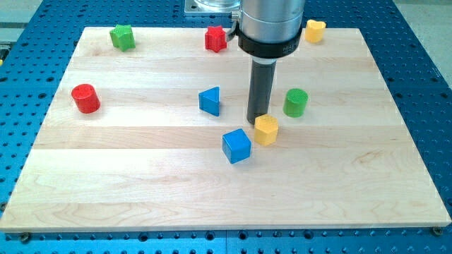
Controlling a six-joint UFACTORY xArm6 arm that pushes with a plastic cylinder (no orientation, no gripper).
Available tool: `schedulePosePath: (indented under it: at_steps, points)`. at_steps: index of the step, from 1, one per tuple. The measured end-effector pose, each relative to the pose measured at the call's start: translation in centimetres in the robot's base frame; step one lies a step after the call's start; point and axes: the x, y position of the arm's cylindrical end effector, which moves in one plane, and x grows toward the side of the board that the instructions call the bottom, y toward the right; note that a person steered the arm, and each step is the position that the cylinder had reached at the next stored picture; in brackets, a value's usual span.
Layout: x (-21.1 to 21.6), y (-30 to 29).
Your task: Move the hexagon to the right center of the board
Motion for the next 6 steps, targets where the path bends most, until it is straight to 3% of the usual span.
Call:
schedulePosePath:
  at_steps: [1,2,3,5,6]
  points:
    - [-0.3,-4.6]
    - [3.2,-3.1]
    - [4.2,2.6]
    - [2.0,15.7]
    - [2.3,15.7]
